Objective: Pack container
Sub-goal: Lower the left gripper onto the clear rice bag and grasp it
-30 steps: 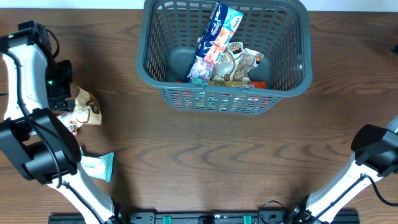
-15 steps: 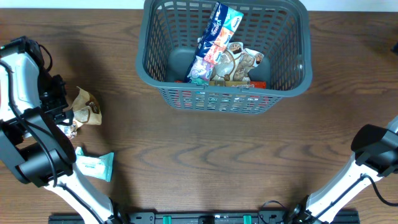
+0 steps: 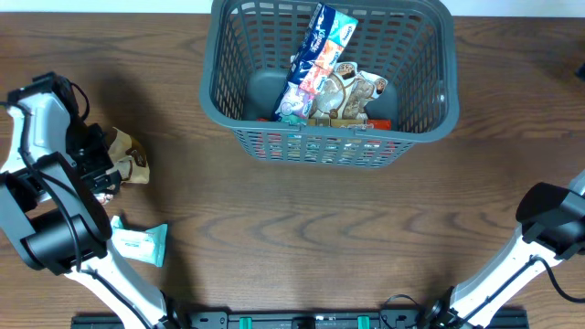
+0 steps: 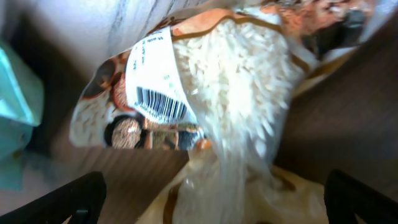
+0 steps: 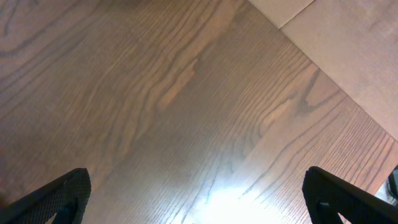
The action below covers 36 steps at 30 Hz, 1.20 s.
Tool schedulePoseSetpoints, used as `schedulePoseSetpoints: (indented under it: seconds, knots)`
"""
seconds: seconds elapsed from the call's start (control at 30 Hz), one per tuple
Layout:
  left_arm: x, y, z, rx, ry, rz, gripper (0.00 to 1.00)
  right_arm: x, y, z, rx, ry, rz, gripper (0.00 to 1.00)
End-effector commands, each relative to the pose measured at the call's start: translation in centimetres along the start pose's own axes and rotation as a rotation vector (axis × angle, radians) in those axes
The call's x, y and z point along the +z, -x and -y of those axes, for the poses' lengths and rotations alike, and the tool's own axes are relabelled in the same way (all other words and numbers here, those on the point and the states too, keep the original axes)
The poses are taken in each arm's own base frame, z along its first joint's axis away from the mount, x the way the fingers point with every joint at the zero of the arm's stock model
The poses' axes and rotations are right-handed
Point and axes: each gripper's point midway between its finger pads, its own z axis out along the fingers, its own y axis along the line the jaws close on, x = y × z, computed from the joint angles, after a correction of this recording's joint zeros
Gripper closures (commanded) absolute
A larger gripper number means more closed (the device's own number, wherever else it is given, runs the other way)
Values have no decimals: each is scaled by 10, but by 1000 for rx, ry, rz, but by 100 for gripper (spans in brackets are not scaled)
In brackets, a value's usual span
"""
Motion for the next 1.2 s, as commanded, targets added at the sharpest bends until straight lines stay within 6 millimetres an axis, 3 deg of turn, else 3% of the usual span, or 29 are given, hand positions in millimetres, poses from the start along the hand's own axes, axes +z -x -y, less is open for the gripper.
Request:
schedulePoseSetpoints:
  seconds: [0.0, 0.6, 1.17]
  knots:
    - [12, 5, -4, 45, 9, 18, 1, 0, 0, 2, 14, -8, 0, 1]
    - [18, 20, 4, 154, -16, 109, 1, 0, 0, 2, 14, -8, 0, 1]
    - [36, 19, 8, 220, 10, 108, 1, 0, 0, 2, 15, -8, 0, 1]
